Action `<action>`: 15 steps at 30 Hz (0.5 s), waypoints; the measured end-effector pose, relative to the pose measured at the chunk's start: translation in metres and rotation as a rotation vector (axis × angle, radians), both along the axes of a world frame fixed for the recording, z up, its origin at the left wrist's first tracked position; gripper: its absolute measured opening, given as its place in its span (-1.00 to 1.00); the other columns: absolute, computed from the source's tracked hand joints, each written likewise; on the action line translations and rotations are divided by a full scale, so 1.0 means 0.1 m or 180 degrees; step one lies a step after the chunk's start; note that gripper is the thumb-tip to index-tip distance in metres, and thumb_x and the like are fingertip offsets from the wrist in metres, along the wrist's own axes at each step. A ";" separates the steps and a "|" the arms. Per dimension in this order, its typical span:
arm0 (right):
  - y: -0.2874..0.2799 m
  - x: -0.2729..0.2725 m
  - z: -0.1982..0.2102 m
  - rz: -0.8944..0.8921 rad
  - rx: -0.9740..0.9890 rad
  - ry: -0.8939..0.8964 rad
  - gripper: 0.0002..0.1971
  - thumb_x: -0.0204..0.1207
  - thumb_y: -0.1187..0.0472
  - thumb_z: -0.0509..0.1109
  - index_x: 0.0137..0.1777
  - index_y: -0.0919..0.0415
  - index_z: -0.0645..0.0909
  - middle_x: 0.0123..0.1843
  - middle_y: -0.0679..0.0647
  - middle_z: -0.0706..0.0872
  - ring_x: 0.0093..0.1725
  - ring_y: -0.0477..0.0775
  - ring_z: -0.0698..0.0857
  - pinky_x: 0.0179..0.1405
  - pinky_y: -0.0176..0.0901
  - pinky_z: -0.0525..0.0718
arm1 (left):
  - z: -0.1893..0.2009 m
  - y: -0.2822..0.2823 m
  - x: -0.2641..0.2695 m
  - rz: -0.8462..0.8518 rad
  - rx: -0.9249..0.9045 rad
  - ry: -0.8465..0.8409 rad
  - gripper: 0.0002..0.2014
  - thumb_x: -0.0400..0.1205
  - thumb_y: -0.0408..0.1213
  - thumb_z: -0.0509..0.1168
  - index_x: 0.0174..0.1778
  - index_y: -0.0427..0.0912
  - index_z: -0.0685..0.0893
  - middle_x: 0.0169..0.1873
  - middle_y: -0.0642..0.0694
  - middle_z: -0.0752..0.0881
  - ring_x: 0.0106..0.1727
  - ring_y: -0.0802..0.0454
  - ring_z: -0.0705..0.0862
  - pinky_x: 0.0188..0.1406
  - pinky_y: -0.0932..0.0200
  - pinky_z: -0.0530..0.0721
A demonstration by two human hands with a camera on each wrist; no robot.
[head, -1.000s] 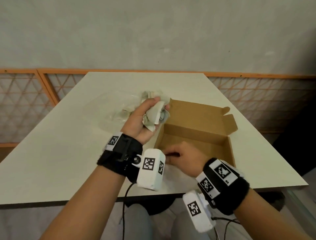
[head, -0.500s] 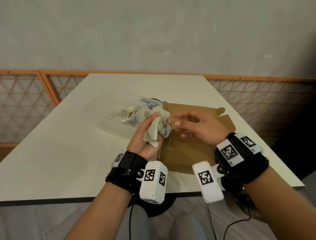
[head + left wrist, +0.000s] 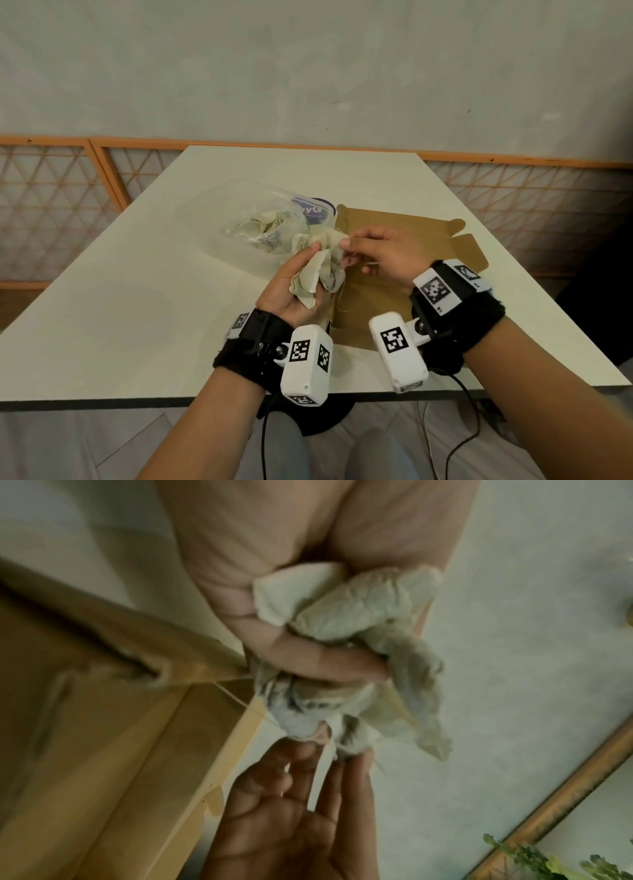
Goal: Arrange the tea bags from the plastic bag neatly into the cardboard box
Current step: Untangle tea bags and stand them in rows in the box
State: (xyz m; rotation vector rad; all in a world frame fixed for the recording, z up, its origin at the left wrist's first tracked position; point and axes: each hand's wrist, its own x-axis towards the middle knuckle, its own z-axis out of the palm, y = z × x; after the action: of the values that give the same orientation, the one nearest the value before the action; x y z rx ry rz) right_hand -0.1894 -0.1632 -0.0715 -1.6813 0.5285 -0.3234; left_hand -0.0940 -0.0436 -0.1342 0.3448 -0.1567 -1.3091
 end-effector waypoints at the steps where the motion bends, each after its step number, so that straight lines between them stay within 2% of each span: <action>1: -0.01 -0.02 0.02 -0.0061 0.0239 -0.0064 -0.90 0.48 0.28 0.43 -0.24 0.12 0.63 -0.35 0.01 0.72 -0.39 -0.09 0.63 -0.44 -0.33 0.51 | 0.00 0.01 0.02 0.0042 -0.0006 -0.0028 -0.34 0.15 -0.45 0.68 0.15 -0.38 0.58 -0.20 -0.33 0.72 -0.31 -0.09 0.79 -0.70 0.24 0.66; 4: -0.06 -0.07 0.05 -0.0142 0.0824 -0.0243 -0.85 0.56 0.31 0.32 -0.24 0.15 0.51 -0.39 0.01 0.70 -0.44 -0.08 0.67 -0.52 -0.36 0.52 | -0.02 0.02 0.08 0.0060 0.0009 -0.0045 -0.27 0.10 -0.45 0.69 0.18 -0.33 0.55 -0.21 -0.29 0.71 -0.33 -0.05 0.78 -0.72 0.30 0.64; 8: -0.08 -0.10 0.06 -0.0070 0.0935 -0.0341 -0.84 0.60 0.44 0.21 -0.09 0.17 0.49 -0.26 0.18 0.71 -0.49 -0.08 0.73 -0.59 -0.37 0.61 | -0.02 0.02 0.09 0.0131 0.0011 -0.0036 -0.26 0.09 -0.47 0.69 0.18 -0.28 0.54 -0.23 -0.26 0.74 -0.34 -0.06 0.80 -0.74 0.28 0.63; 12: -0.10 -0.12 0.01 -0.0038 0.1068 -0.0346 -0.58 0.53 0.61 0.12 0.10 0.12 0.60 -0.08 0.25 0.72 -0.39 0.01 0.78 -0.42 -0.25 0.76 | -0.04 0.02 0.17 0.0136 -0.0098 0.0219 -0.25 0.12 -0.47 0.69 0.19 -0.21 0.50 -0.17 -0.24 0.73 -0.28 -0.06 0.79 -0.74 0.29 0.63; 15: -0.12 -0.16 -0.04 -0.0047 0.1263 -0.0332 -0.58 0.53 0.61 0.11 0.21 0.20 0.58 -0.08 0.26 0.70 -0.35 0.06 0.80 -0.36 -0.16 0.79 | -0.05 0.05 0.26 0.0111 -0.0174 0.0395 -0.32 0.16 -0.45 0.68 0.15 -0.22 0.52 -0.18 -0.22 0.72 -0.32 0.00 0.77 -0.73 0.30 0.63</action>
State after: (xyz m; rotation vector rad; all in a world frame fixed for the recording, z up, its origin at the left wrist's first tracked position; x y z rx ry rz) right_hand -0.2050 -0.1748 -0.0759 -1.2706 0.4913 -0.2935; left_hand -0.0684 -0.0388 -0.1392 0.2181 -0.0815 -1.2854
